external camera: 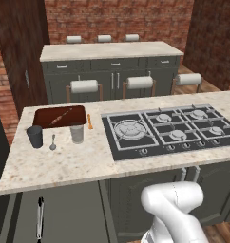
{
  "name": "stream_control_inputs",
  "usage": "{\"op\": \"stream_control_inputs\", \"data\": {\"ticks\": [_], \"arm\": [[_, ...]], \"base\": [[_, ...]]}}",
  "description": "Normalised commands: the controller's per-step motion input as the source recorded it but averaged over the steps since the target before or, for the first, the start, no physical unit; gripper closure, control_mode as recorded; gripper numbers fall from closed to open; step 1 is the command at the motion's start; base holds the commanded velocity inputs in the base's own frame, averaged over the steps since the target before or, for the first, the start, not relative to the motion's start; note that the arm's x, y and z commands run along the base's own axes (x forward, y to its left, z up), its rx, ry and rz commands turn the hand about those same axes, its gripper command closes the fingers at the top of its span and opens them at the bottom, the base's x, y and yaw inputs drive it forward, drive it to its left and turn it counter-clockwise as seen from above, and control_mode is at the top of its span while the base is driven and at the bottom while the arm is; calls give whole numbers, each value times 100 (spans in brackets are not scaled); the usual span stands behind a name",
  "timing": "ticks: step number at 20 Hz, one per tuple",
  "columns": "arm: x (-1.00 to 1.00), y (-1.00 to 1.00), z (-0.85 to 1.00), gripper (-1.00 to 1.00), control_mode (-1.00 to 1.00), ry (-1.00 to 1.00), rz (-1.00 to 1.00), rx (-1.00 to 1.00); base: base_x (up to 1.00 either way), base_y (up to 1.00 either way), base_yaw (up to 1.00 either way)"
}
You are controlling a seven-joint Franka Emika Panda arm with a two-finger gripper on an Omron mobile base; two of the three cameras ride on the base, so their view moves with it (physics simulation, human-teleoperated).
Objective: Take the tongs from the drawer on the left and place them on the dining counter next to the tray containing the kebab skewer.
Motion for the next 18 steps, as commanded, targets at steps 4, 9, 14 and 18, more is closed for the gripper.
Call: {"op": "stream_control_inputs", "data": {"ticks": [4, 9, 14, 18], "arm": [[0, -48, 65, -100, -100, 6, 0, 5], [5, -50, 68, -100, -100, 8, 0, 6], [17, -50, 64, -100, -100, 5, 0, 6], [38, -47, 39, -100, -100, 0, 0, 8]], "base": [[0, 0, 0], [0, 0, 0], [0, 0, 0], [0, 0, 0]]}}
